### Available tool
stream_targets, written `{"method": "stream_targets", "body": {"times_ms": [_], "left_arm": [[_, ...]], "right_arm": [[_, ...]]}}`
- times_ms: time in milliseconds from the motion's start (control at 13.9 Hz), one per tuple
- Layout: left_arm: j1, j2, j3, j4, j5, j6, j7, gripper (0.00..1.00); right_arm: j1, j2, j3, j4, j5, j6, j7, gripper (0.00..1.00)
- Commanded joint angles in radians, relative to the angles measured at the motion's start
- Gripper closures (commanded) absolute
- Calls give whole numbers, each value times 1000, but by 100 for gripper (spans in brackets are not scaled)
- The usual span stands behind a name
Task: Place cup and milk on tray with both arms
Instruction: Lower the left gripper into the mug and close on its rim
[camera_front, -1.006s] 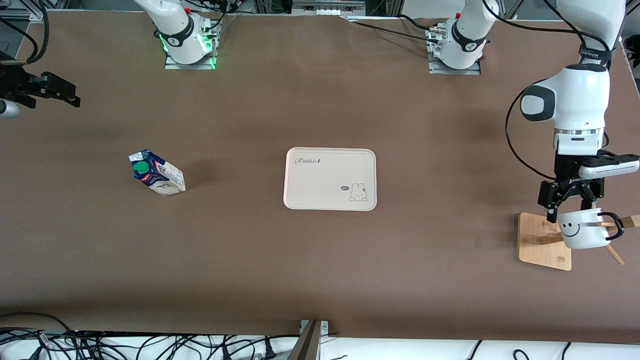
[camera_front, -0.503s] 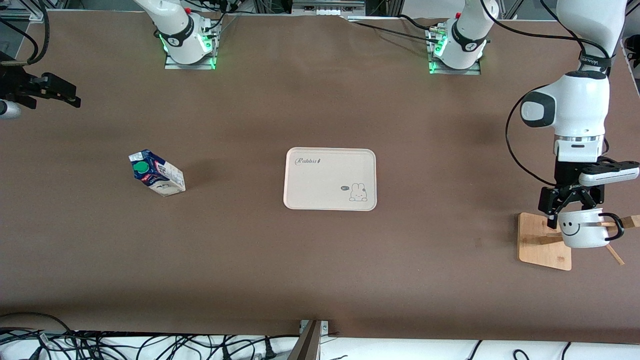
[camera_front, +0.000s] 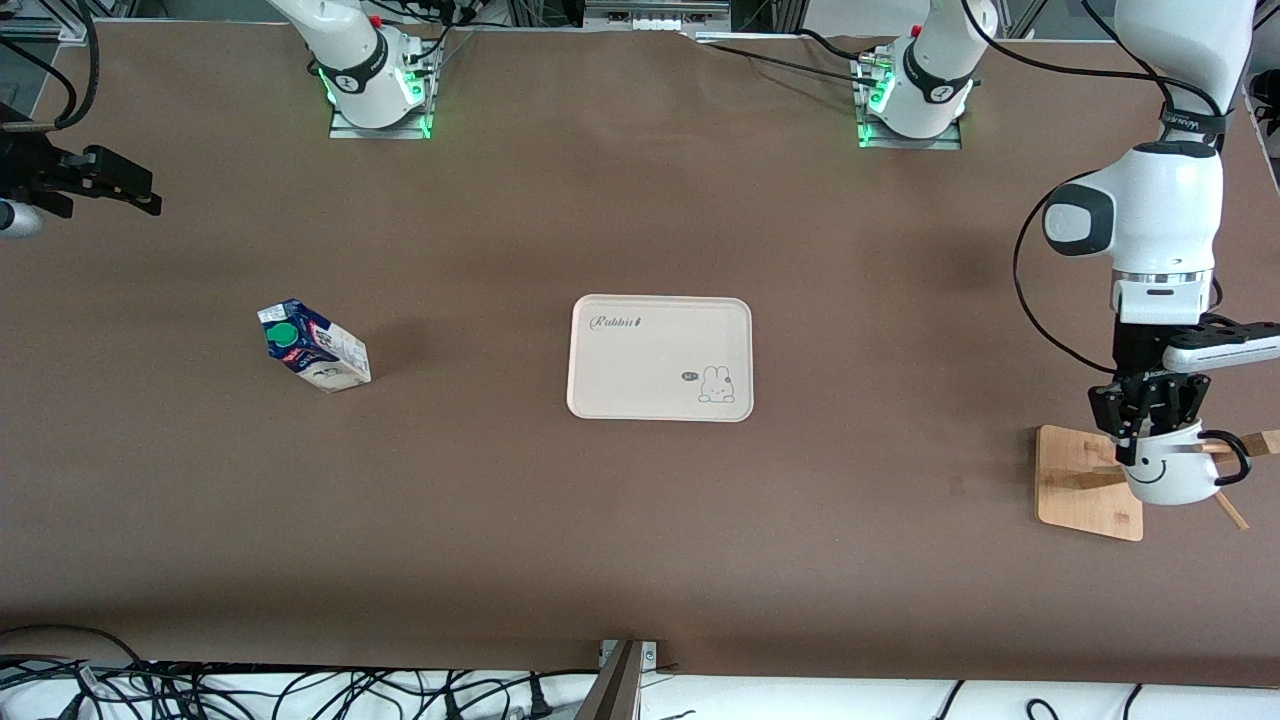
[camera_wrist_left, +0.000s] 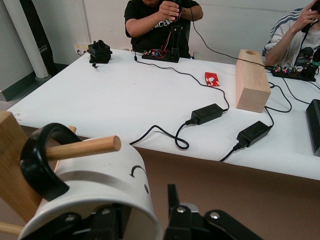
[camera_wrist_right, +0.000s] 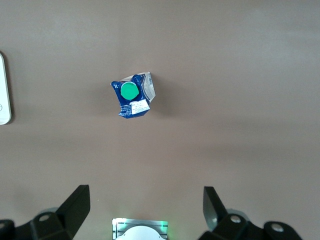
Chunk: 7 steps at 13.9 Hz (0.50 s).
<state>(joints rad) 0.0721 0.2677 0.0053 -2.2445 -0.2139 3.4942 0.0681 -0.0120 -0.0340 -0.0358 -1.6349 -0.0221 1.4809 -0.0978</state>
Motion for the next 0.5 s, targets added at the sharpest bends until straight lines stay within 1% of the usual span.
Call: {"method": "stream_targets", "body": {"times_ms": [0, 431], "left_arm": [[2, 10, -4, 19, -16, 8, 32, 100], [2, 8, -4, 17, -22, 8, 32, 100]], "right_arm": [[-11, 8, 5, 20, -6, -18, 7, 0], [-11, 8, -1, 20, -6, -18, 7, 0]]}}
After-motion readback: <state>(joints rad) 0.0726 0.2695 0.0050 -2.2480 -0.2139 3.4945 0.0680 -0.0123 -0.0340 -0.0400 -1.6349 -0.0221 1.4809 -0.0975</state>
